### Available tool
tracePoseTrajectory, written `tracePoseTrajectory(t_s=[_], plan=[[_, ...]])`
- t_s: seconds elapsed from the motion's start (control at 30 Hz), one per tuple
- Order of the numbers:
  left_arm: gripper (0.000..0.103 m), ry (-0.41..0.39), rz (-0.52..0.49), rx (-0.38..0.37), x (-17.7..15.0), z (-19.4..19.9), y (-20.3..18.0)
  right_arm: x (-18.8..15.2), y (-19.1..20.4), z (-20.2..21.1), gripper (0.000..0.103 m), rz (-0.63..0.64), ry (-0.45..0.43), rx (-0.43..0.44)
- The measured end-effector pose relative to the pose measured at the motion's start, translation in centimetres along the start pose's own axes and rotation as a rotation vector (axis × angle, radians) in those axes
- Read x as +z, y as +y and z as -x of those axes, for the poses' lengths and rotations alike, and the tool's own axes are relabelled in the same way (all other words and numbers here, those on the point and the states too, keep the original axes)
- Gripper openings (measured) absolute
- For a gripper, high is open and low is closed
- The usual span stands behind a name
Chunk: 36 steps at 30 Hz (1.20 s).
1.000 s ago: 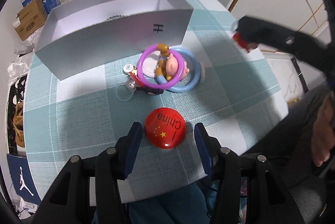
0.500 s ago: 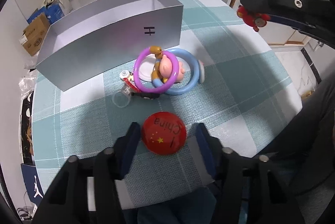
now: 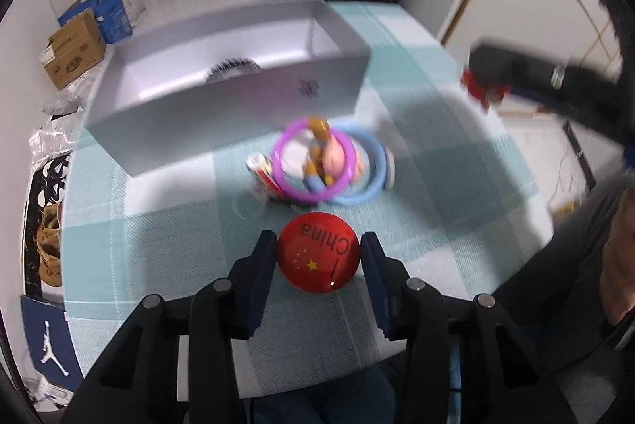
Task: Organize jewelry
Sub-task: 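Carry the red badge with the right gripper over the white box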
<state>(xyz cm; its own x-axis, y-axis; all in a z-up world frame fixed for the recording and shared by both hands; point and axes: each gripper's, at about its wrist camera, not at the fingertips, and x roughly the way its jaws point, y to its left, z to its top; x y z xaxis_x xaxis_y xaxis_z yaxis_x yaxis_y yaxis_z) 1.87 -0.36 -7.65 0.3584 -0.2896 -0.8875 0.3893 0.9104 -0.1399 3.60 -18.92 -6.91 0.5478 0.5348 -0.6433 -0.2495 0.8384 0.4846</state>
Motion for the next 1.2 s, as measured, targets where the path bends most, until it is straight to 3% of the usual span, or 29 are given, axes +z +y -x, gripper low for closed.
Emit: tracePoseTrajectory(t_s=[0.17,0.33,0.9,1.2], plan=[[0.038,-0.139,0.068,-0.022,1.2,2.4,1.1,0.4,0.0,-0.6,0.022,-0.017,0.006,0.018],[0.038,-0.220,0.134,-0.052,2.5,3.6,2.3,0.9,-0.1,-1.3,0.022,-0.040,0.012,0.037],[0.038,-0.310,0.264,-0.102,5.5,4.4,5.7,4.7,0.9,-4.9,0.022,-0.031,0.024,0.122],[0.038,-0.294,0.330,-0.117,7.4,2.9,7.7,6.5,1.0,-8.0,0.022,-0.042,0.050,0.171]])
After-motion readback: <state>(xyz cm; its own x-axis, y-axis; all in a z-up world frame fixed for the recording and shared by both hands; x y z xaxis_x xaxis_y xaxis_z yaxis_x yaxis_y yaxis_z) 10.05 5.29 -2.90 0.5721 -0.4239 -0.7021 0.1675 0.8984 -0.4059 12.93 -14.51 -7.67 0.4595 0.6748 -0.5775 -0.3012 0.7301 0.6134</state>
